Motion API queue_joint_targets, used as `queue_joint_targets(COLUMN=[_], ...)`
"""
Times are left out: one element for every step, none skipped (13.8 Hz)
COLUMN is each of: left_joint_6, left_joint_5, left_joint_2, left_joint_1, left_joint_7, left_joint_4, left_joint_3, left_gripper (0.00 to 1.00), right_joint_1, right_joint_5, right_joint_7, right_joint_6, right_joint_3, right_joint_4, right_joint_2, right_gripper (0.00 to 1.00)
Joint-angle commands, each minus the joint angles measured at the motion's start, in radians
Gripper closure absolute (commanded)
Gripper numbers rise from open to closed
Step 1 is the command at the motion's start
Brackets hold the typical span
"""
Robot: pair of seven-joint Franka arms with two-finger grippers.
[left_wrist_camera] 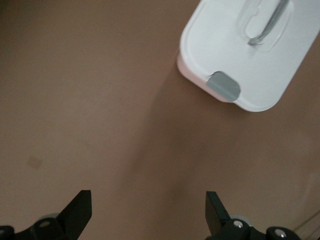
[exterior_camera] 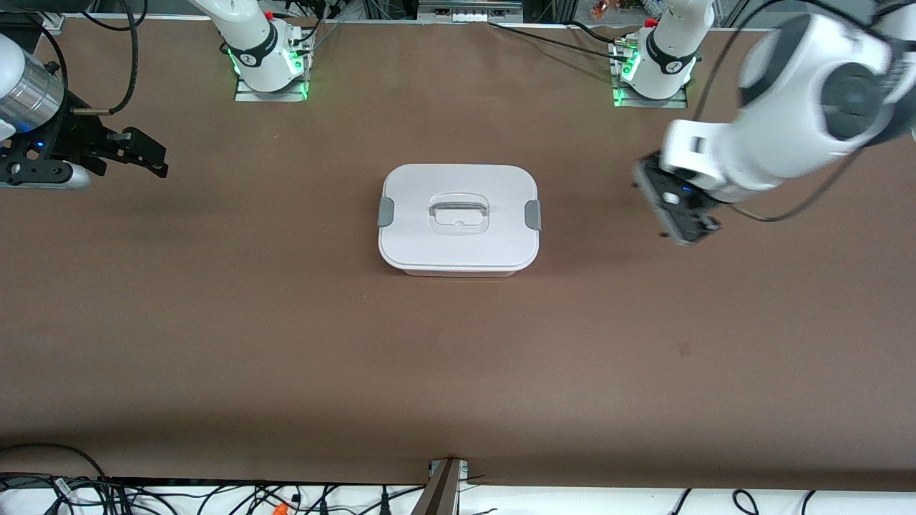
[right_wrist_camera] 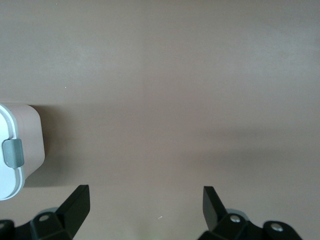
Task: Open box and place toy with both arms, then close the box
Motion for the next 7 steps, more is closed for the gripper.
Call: queue_joint_targets(left_joint_6=[-0.056, -0.076, -0.085, -0.087, -0.089, -0.095, -0.092], left_joint_5=[0.089, 0.111, 0.116, 0.111, 0.108, 0.110, 0.105], left_joint_2=[0.030, 0.030, 0.030, 0.029, 0.029, 0.025, -0.008], left_joint_1=[0.056, 0.055, 0.055, 0.058, 0.065, 0.067, 0.056], left_joint_7=[0.003, 0.002, -0.006, -0.010, -0.019, -0.030, -0.052], left_joint_4=[0.089, 0.117, 0.129, 0.134, 0.149, 0.177, 0.172], left_joint_3=[-0.018, -0.016, -0.016, -0.014, -0.007, 0.013, 0.062], left_gripper=[0.00, 0.00, 0.00, 0.00, 0.00, 0.00, 0.00], right_joint_1=[-0.009, -0.009, -0.007, -0.009, -0.009, -0.009, -0.009], right_joint_5=[0.005, 0.003, 0.005, 0.005, 0.005, 0.005, 0.005], right_joint_7=[-0.009, -0.007, -0.007, -0.007, -0.009, -0.009, -0.009], right_joint_6=[-0.020, -0.020, -0.020, -0.021, -0.021, -0.021, -0.021], right_joint_3=[0.007, 0.007, 0.007, 0.007, 0.007, 0.007, 0.007], right_joint_4=[0.020, 0.020, 0.020, 0.020, 0.020, 0.020, 0.020], right_joint_2=[0.005, 0.005, 0.004, 0.005, 0.005, 0.005, 0.004], right_gripper=[0.00, 0.00, 0.00, 0.00, 0.00, 0.00, 0.00])
